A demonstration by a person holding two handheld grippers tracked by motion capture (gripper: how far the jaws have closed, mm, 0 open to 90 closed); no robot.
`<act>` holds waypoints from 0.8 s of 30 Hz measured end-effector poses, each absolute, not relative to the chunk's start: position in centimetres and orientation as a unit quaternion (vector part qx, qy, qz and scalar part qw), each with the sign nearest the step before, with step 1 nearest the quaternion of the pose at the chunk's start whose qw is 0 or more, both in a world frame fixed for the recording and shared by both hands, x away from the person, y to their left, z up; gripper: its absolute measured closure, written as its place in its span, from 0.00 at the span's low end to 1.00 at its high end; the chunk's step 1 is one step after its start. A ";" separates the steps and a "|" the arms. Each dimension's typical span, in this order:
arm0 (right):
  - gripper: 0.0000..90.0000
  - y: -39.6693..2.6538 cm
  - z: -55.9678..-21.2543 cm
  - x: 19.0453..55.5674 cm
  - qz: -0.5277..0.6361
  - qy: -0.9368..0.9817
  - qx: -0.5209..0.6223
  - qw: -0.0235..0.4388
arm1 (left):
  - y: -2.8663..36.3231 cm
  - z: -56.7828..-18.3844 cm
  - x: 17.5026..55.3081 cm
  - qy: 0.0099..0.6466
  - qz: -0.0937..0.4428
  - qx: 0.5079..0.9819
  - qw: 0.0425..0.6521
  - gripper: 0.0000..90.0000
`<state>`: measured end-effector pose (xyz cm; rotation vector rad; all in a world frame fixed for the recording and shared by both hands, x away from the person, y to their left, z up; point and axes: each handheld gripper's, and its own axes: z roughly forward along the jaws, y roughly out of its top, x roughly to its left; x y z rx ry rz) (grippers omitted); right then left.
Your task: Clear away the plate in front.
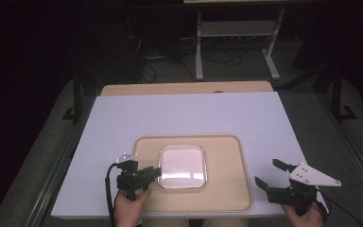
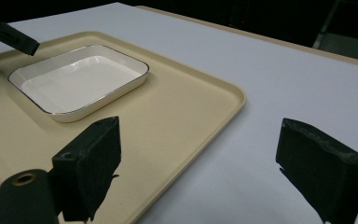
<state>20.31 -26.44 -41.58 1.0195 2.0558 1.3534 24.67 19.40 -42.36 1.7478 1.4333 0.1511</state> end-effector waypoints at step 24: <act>0.14 -26.8 -41.7 20.5 0.488 0.741 0.393 0.240 | 21.8 -40.6 23.9 0.422 0.107 0.764 0.475 0.42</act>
